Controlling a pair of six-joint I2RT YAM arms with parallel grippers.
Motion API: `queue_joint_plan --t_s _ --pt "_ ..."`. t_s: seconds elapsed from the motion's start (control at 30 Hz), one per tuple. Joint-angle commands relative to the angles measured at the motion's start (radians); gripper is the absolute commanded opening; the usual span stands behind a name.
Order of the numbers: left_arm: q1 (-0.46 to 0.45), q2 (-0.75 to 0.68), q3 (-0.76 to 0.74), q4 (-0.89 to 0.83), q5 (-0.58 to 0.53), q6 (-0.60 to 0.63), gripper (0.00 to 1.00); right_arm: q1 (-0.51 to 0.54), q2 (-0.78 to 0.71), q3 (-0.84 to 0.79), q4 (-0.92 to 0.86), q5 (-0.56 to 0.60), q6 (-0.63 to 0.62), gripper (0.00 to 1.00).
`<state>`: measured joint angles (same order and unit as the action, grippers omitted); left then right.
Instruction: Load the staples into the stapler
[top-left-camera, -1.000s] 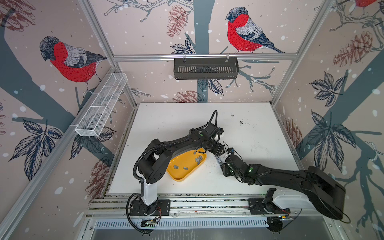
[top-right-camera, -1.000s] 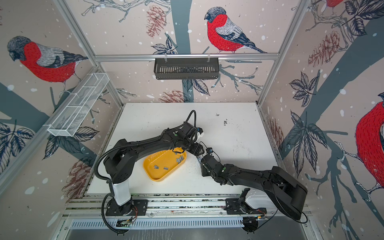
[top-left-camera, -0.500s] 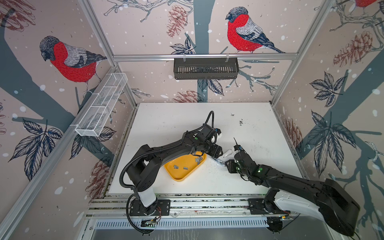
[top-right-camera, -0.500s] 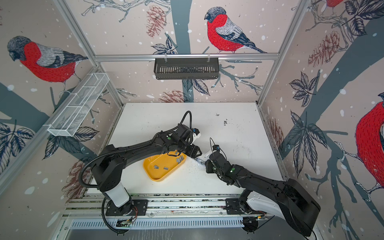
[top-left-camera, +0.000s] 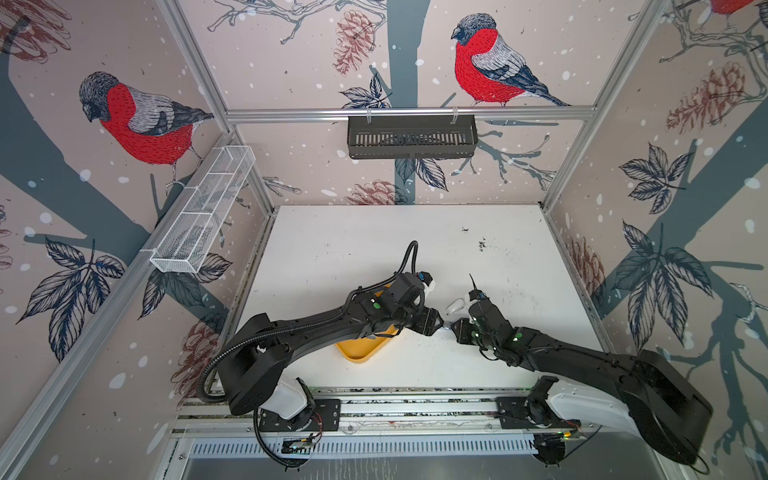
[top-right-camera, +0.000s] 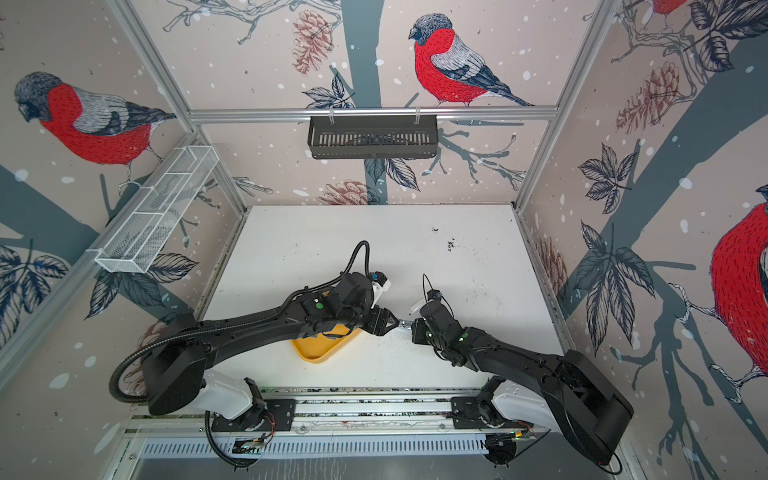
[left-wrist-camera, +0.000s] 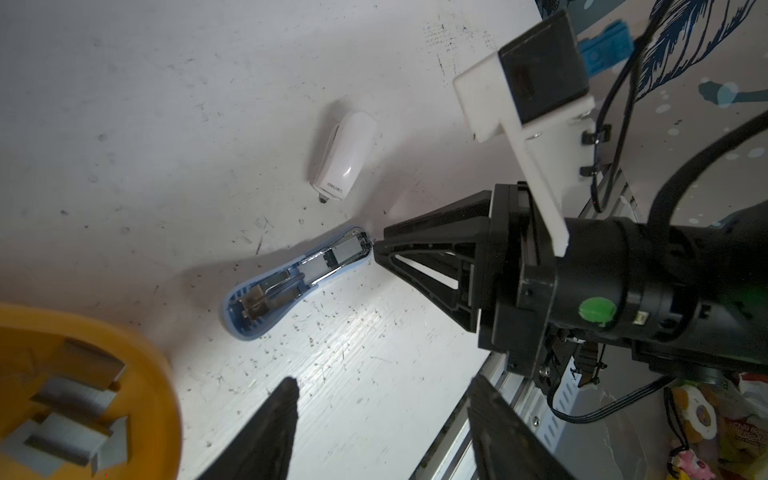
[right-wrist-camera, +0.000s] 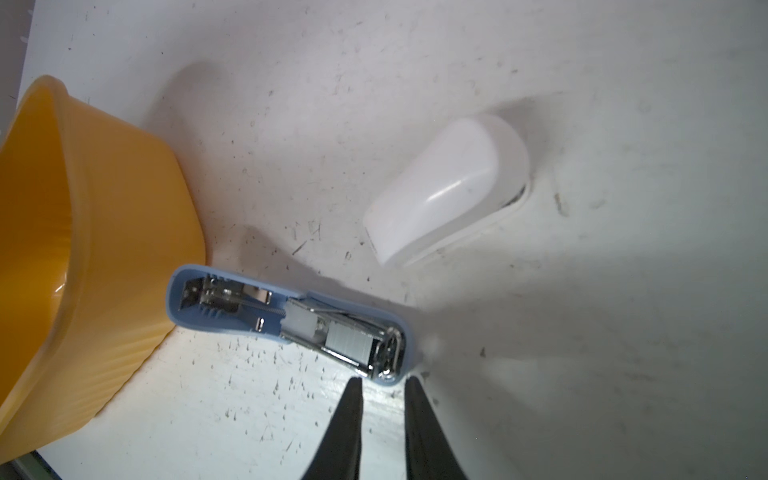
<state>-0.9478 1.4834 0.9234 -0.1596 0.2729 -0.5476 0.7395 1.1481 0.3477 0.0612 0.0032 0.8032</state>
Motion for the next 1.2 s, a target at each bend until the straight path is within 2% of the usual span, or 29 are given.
queue_joint_plan --t_s 0.0,0.2,0.7,1.17 --pt "-0.008 -0.009 -0.017 0.061 -0.018 -0.032 0.65 -0.019 0.009 0.021 0.035 -0.016 -0.044 0.21" --pt "-0.020 -0.013 -0.026 0.061 -0.030 -0.033 0.65 -0.035 0.054 0.063 0.028 -0.043 -0.085 0.20" --pt "-0.020 -0.029 -0.032 0.061 -0.055 -0.033 0.62 -0.032 0.073 0.042 0.041 -0.035 -0.075 0.17" --pt "-0.042 -0.025 -0.063 0.079 -0.046 -0.020 0.61 -0.038 0.101 0.036 0.036 -0.004 -0.100 0.08"
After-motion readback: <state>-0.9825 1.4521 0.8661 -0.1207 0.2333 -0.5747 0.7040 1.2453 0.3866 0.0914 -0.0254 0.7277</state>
